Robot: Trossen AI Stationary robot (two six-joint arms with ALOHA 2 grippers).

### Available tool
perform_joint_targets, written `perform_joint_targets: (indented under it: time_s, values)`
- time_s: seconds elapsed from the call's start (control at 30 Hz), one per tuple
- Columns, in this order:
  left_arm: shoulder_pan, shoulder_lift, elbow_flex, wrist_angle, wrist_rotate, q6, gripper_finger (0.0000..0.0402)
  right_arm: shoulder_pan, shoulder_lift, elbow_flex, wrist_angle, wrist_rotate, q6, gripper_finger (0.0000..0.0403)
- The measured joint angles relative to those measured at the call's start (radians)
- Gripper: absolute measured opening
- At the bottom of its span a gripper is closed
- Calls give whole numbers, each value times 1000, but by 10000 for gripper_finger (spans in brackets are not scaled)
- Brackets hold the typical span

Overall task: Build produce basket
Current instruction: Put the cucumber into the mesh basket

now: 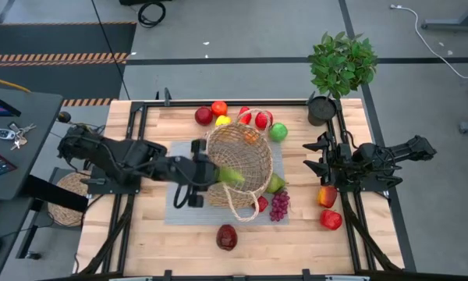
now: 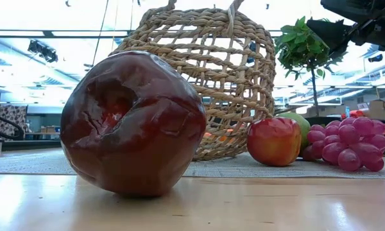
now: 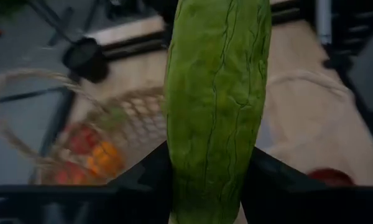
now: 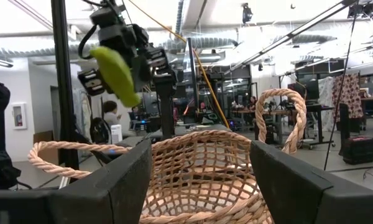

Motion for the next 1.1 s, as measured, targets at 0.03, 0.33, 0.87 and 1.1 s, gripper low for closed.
perform_joint_targets:
  time_s: [0.03,0.33,0.87,1.1]
  values:
    - [11,2,0,16,-3,16,149,0,0,0,0,0,0,275]
    - [87,4,0,120,-3,204,146,0,0,0,0,0,0,275]
    - [163,92,0,163,-151,601,148,0,0,0,0,0,0,275]
    - [161,153,0,187,-263,759,146,0,0,0,0,0,0,275]
